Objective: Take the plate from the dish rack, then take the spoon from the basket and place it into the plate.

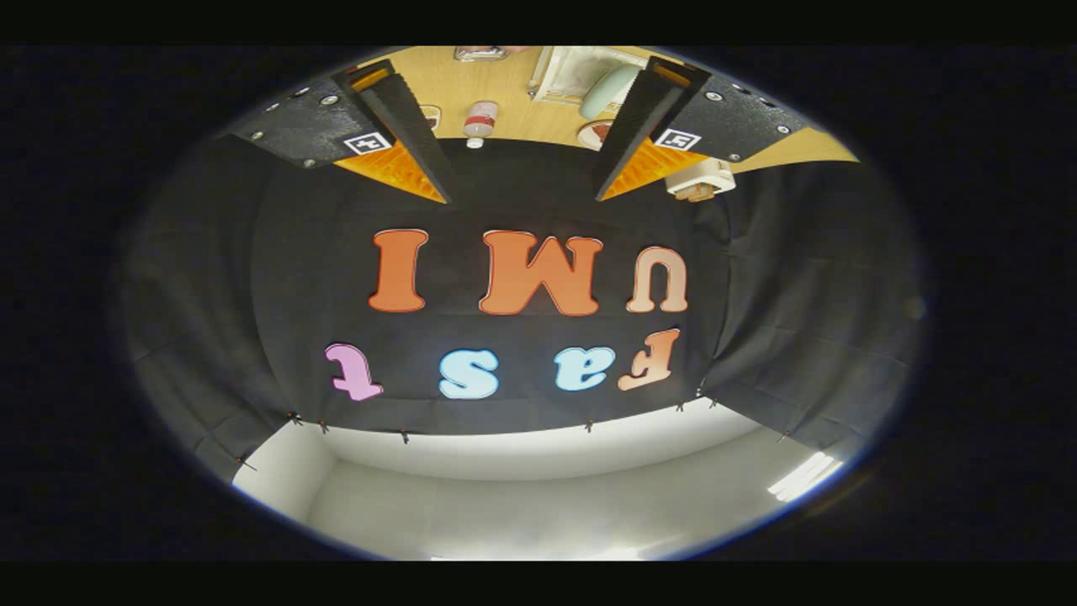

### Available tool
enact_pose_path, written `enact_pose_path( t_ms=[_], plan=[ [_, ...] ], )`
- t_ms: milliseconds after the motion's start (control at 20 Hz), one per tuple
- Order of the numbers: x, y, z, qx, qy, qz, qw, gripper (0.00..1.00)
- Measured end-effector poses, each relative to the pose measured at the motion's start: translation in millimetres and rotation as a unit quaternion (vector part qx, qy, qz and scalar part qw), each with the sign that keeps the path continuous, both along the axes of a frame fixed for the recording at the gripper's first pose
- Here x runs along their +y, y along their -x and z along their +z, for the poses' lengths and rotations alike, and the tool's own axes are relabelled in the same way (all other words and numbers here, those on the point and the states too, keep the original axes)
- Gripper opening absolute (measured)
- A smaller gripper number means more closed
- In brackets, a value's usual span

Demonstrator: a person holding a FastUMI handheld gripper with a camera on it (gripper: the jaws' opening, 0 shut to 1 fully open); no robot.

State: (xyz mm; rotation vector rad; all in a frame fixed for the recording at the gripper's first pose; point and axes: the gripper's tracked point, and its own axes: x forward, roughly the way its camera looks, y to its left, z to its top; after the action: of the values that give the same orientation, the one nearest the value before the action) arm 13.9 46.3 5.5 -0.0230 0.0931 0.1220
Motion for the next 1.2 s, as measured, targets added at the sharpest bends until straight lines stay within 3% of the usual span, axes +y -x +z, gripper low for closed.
enact_pose_path(
  t_ms=[300,500,700,850,1200],
  plan=[
    [12,-11,-28,0.086,-0.012,0.016,0.996,0.97],
    [28,-22,-59,0.176,-0.026,0.034,0.984,0.98],
    [53,-18,-99,0.286,-0.055,0.065,0.954,0.96],
    [59,-16,-132,0.348,-0.031,0.064,0.935,0.95],
    [80,-6,-207,0.480,0.001,0.062,0.875,0.92]
  ],
)
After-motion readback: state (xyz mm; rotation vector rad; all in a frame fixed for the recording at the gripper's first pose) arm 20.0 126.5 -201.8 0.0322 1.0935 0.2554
